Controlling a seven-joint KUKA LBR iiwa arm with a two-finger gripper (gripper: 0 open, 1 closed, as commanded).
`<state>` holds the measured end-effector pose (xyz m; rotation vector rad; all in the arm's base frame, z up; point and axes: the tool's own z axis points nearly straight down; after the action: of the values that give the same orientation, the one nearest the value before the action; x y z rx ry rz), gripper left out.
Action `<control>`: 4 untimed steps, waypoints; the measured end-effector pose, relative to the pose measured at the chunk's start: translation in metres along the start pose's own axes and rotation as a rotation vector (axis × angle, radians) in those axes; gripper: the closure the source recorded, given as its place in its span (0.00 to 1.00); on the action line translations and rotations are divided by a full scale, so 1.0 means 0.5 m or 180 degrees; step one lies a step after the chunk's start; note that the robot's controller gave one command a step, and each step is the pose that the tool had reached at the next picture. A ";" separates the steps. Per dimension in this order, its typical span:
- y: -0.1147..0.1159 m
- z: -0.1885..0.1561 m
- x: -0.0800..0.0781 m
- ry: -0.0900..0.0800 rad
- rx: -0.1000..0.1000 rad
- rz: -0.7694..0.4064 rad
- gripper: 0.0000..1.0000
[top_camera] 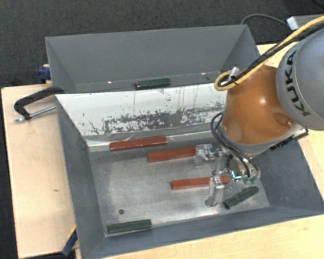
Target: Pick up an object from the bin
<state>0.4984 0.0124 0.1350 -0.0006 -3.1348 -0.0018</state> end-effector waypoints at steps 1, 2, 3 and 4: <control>0.000 -0.005 -0.002 -0.0013 0.0000 0.0000 0.00; 0.081 -0.033 -0.006 -0.0033 0.0007 -0.0134 0.00; 0.075 0.018 -0.023 -0.0050 -0.0021 -0.0112 0.00; 0.035 0.129 -0.052 -0.0026 -0.0001 0.0047 1.00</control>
Offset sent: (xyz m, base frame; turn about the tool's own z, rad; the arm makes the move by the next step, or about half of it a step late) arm 0.0026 0.0771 0.0264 -0.0854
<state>0.5240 0.0301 0.0705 -0.0237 -3.1428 -0.0021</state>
